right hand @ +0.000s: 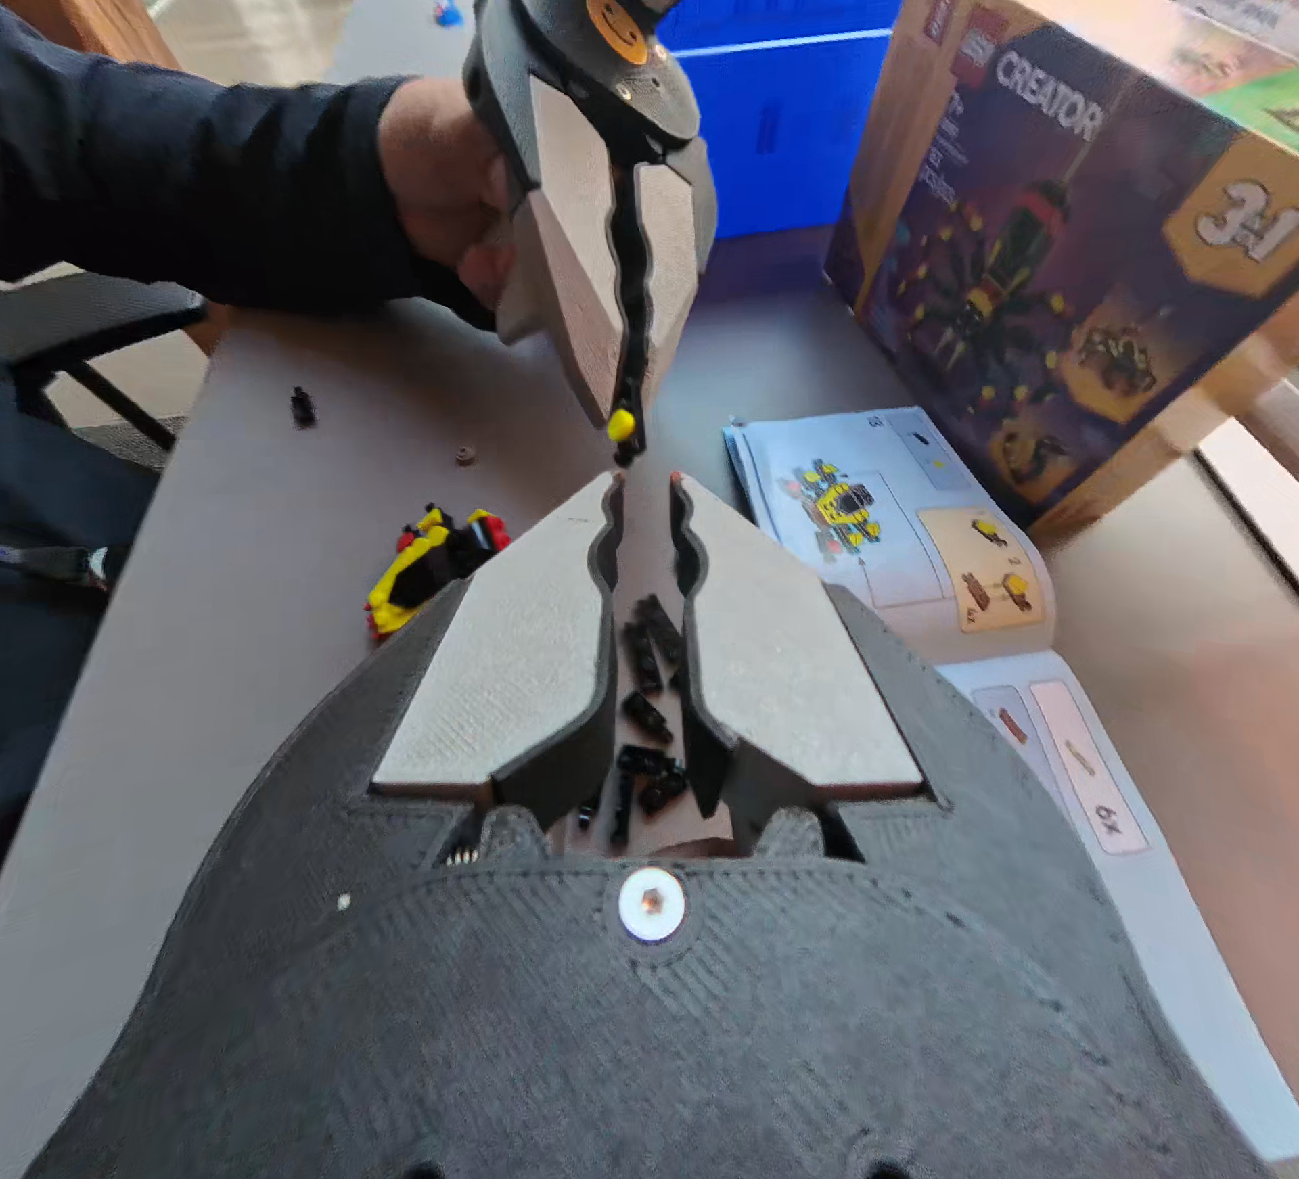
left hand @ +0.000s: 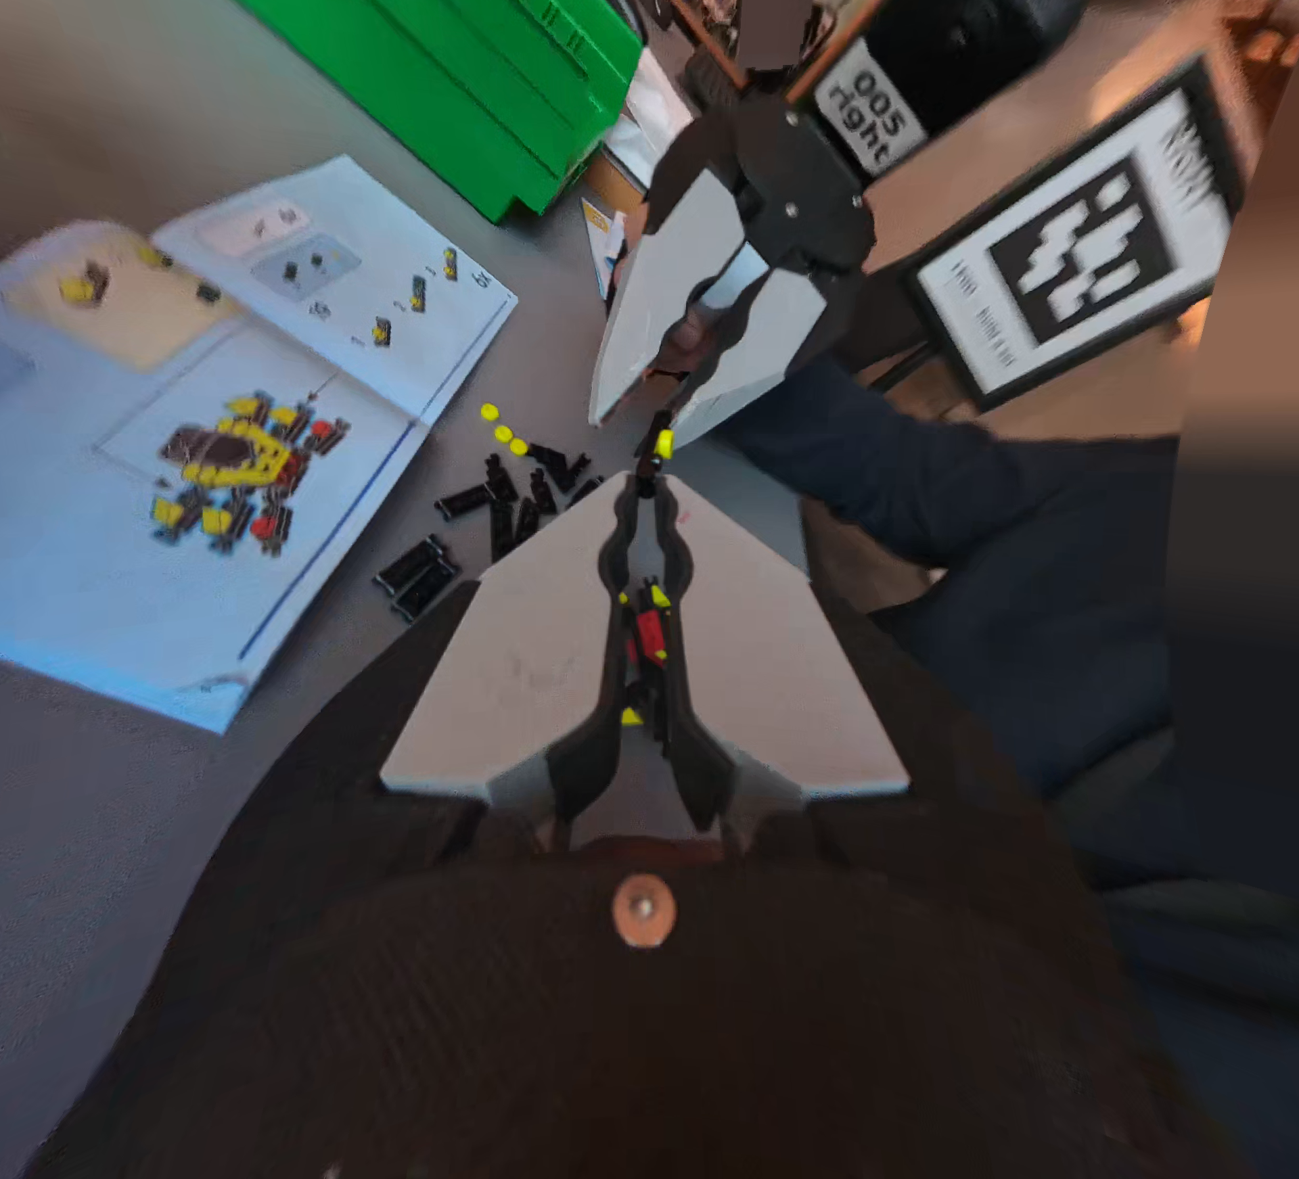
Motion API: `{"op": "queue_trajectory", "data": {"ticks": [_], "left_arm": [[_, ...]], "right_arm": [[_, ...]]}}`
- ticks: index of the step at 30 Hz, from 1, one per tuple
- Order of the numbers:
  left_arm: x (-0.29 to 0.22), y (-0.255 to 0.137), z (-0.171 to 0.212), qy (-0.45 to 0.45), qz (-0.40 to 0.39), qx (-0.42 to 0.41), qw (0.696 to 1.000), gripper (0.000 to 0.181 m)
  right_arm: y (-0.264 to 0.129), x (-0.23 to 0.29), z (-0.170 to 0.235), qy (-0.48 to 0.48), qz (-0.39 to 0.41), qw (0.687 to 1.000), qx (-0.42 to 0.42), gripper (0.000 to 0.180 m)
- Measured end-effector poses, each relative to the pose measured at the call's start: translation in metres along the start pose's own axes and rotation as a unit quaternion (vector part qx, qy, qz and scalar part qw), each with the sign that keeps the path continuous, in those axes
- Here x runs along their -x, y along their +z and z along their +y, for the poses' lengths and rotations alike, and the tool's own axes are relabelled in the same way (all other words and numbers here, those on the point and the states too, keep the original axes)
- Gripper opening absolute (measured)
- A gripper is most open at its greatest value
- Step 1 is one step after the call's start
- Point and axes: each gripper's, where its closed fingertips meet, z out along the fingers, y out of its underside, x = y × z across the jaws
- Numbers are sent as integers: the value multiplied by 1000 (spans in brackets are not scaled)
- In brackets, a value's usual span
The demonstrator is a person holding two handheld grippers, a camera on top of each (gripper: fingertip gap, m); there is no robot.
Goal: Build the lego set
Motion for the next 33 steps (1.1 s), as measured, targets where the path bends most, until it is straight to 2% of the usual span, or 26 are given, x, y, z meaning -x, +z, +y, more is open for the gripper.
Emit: {"op": "queue_trajectory", "data": {"ticks": [2, 5, 9, 11, 13, 17, 19, 22, 25, 29, 33], "left_arm": [[9, -2, 1, -68, 21, -4, 997, 1], [21, 2, 12, -67, -8, 19, 998, 2], [17, 6, 11, -51, -14, 18, 998, 2], [18, 7, 10, -47, -24, 16, 998, 2], [17, 10, 12, -54, -19, 19, 998, 1], [15, 11, 13, -56, -10, 18, 998, 2], [15, 9, 9, -48, -11, 7, 999, 2], [40, -4, 3, 1, -99, 1, 995, 6], [55, -13, -1, 37, -160, 0, 986, 8], [62, -11, 3, 41, -183, 11, 982, 17], [71, -10, 9, 44, -201, 26, 978, 18]], "right_arm": [[0, -8, 4, -9, 18, 1000, 5, 14], [2, -10, 4, -37, 39, 999, 7, 24], [8, 2, 3, -92, 40, 995, 16, 29], [9, 2, 3, -122, 60, 991, 19, 23], [10, 1, 4, -148, 78, 986, 27, 9], [7, 3, 5, -178, 83, 980, 42, 6], [1, 0, 6, -168, 80, 982, 45, 6], [-16, -16, 12, -125, 72, 988, 58, 5], [-33, -27, 37, -77, 47, 989, 116, 5], [-50, -29, 82, -44, 11, 976, 214, 5], [-62, -24, 111, -31, -19, 962, 270, 5]]}}
